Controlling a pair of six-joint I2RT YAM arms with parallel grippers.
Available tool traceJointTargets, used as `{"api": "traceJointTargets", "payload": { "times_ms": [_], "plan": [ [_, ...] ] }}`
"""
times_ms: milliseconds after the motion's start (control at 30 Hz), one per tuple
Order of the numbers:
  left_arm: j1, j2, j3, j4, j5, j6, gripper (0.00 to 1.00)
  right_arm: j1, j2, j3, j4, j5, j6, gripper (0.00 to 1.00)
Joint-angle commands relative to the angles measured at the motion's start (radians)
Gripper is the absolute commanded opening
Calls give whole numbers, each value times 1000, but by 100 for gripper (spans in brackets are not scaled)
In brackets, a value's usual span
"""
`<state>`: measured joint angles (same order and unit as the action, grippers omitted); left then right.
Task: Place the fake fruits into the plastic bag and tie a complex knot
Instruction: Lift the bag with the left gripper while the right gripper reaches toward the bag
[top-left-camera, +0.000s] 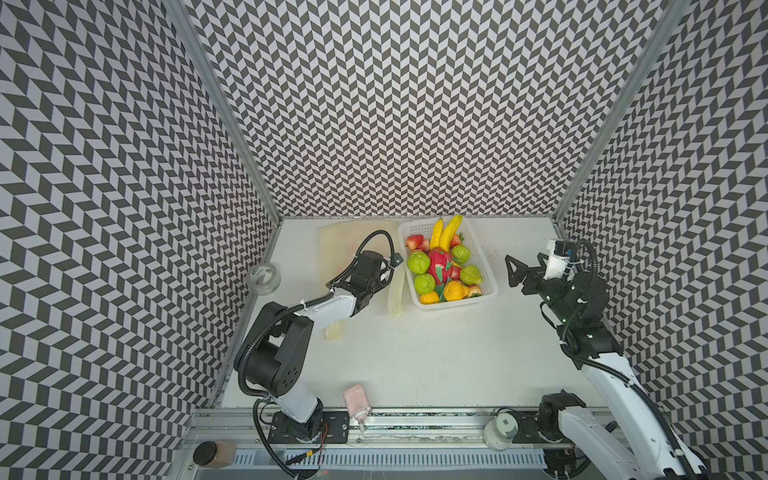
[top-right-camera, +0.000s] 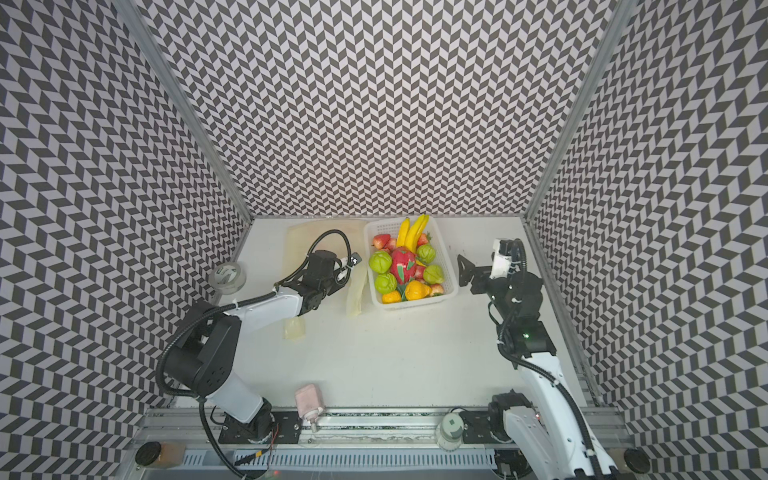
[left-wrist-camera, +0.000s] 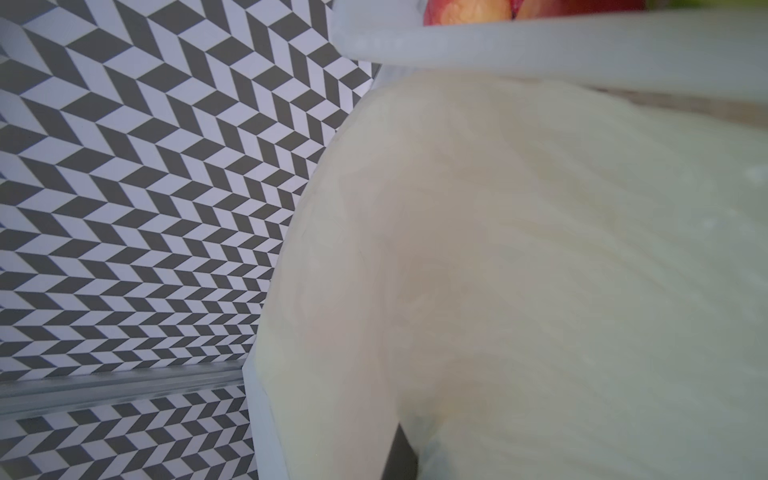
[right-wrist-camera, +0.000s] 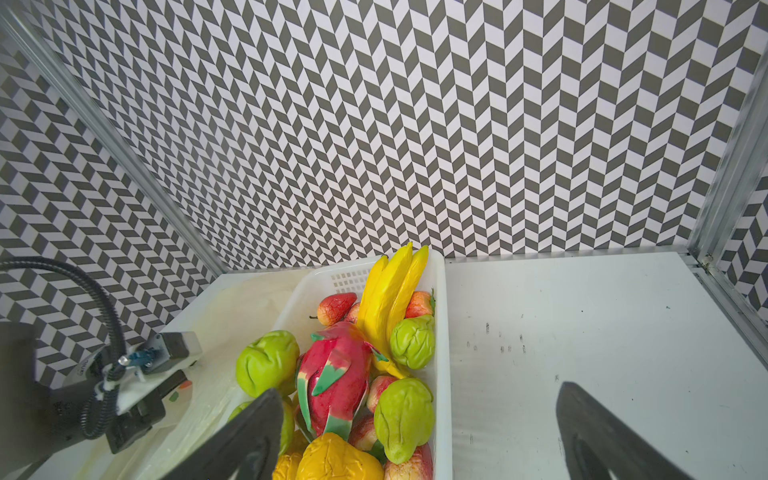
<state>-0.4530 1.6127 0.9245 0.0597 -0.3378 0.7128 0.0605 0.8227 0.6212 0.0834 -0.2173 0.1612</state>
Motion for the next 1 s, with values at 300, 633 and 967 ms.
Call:
{"api": "traceJointTargets", "payload": {
  "times_ms": [300, 633, 967],
  "plan": [
    [56, -228, 200, -390, 119, -189, 0, -5, -7, -18, 100, -169, 1, 100],
    [67, -160, 583, -817, 292, -427, 0, 35, 3, -61, 207, -358, 92, 100],
    [71, -54, 856, -1053, 560, -605, 0, 366, -8, -132, 304, -148, 280, 100]
  ]
}}
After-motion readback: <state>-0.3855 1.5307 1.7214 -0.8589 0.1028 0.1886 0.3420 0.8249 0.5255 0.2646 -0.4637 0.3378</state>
